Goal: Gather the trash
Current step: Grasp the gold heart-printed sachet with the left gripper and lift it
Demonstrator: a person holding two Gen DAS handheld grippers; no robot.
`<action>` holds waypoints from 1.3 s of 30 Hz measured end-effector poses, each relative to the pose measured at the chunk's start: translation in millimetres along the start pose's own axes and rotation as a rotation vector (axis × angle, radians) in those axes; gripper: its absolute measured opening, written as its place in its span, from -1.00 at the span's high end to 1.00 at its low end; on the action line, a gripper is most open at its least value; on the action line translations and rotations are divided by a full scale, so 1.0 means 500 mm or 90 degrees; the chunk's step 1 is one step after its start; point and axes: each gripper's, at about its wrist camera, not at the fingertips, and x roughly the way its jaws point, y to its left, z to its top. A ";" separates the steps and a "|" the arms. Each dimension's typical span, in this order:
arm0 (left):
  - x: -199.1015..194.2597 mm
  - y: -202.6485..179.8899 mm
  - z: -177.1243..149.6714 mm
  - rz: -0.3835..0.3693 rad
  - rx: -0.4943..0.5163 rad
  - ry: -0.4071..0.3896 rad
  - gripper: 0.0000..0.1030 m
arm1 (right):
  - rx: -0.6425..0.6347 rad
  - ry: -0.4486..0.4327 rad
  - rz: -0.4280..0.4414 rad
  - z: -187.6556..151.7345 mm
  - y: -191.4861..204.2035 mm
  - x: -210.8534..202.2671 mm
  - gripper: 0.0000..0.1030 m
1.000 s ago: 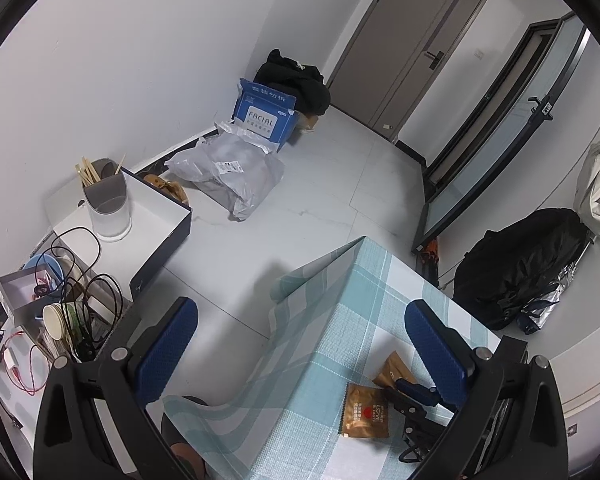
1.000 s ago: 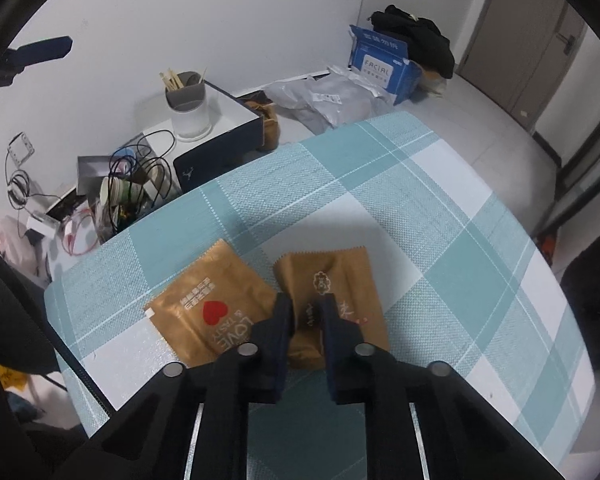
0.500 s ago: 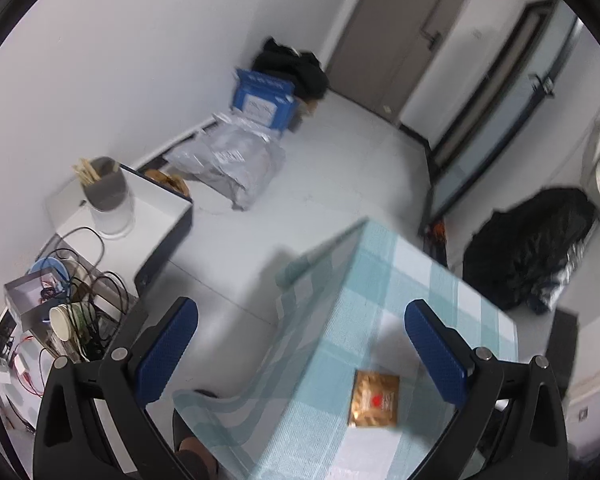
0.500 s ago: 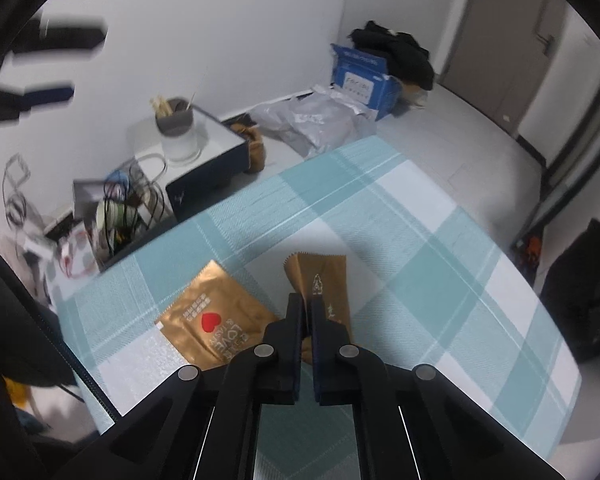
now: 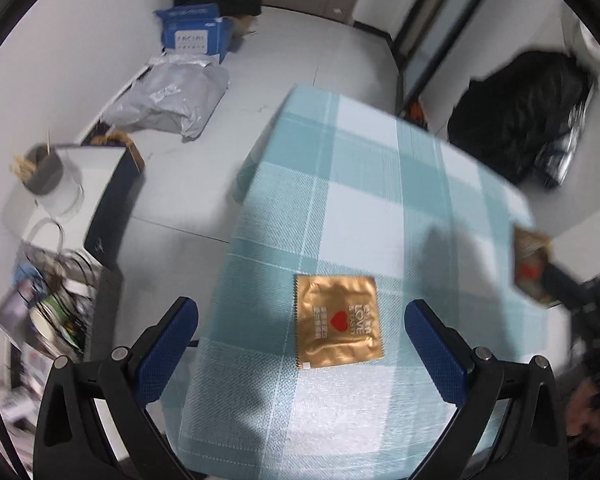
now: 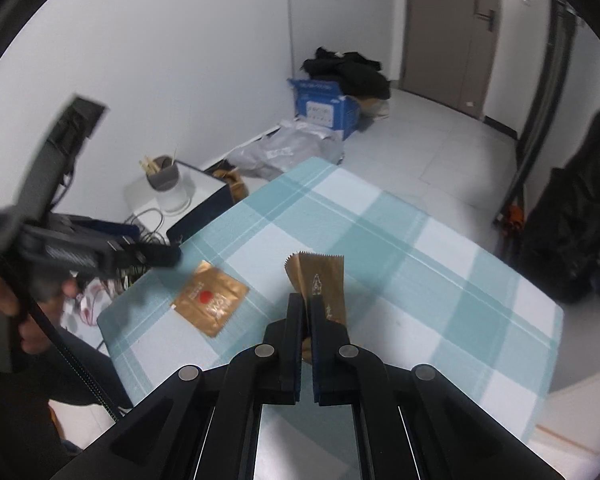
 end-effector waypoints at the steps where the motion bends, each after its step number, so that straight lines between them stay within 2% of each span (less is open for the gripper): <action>1: 0.007 -0.009 -0.003 0.008 0.013 0.005 -0.97 | 0.007 -0.005 -0.001 -0.007 -0.007 -0.009 0.95; 7: 0.047 -0.036 -0.015 0.044 0.051 0.041 -0.85 | 0.044 -0.024 0.006 -0.035 -0.038 -0.039 0.95; 10: 0.057 -0.046 -0.019 0.050 0.066 0.054 -0.64 | 0.046 -0.035 0.009 -0.042 -0.046 -0.053 0.95; 14: 0.062 -0.076 -0.026 0.094 0.115 0.042 -0.60 | 0.048 -0.044 0.011 -0.055 -0.054 -0.067 0.95; 16: 0.059 -0.078 -0.025 0.092 0.111 0.038 -0.46 | 0.058 -0.047 0.014 -0.060 -0.062 -0.072 0.95; 18: 0.053 -0.081 -0.025 0.092 0.107 0.033 -0.19 | 0.065 -0.048 0.017 -0.064 -0.066 -0.074 0.95; 22: 0.051 -0.091 -0.025 0.094 0.111 0.029 -0.08 | 0.070 -0.052 0.017 -0.071 -0.070 -0.082 0.95; 23: 0.052 -0.096 -0.025 0.097 0.116 0.026 0.07 | 0.069 -0.052 0.015 -0.073 -0.070 -0.082 0.95; 24: 0.057 -0.098 -0.023 0.094 0.117 0.024 0.24 | 0.071 -0.052 0.015 -0.075 -0.070 -0.082 0.95; 25: 0.053 -0.100 -0.022 0.092 0.115 0.020 0.27 | 0.073 -0.052 0.016 -0.076 -0.071 -0.082 0.95; 27: 0.053 -0.099 -0.022 0.076 0.110 0.019 0.54 | 0.076 -0.055 0.015 -0.078 -0.070 -0.084 0.95; 30: 0.042 -0.112 -0.023 0.068 0.121 0.001 0.80 | 0.075 -0.059 0.016 -0.081 -0.067 -0.088 0.95; 32: 0.049 -0.114 -0.026 0.050 0.119 0.014 1.00 | 0.071 -0.061 0.014 -0.082 -0.065 -0.091 0.95; 34: 0.062 -0.105 -0.030 0.031 0.099 0.035 1.00 | 0.072 -0.067 0.013 -0.085 -0.065 -0.097 0.95; 39: 0.032 -0.104 -0.024 -0.017 0.086 0.006 1.00 | 0.082 -0.077 0.012 -0.090 -0.073 -0.110 0.94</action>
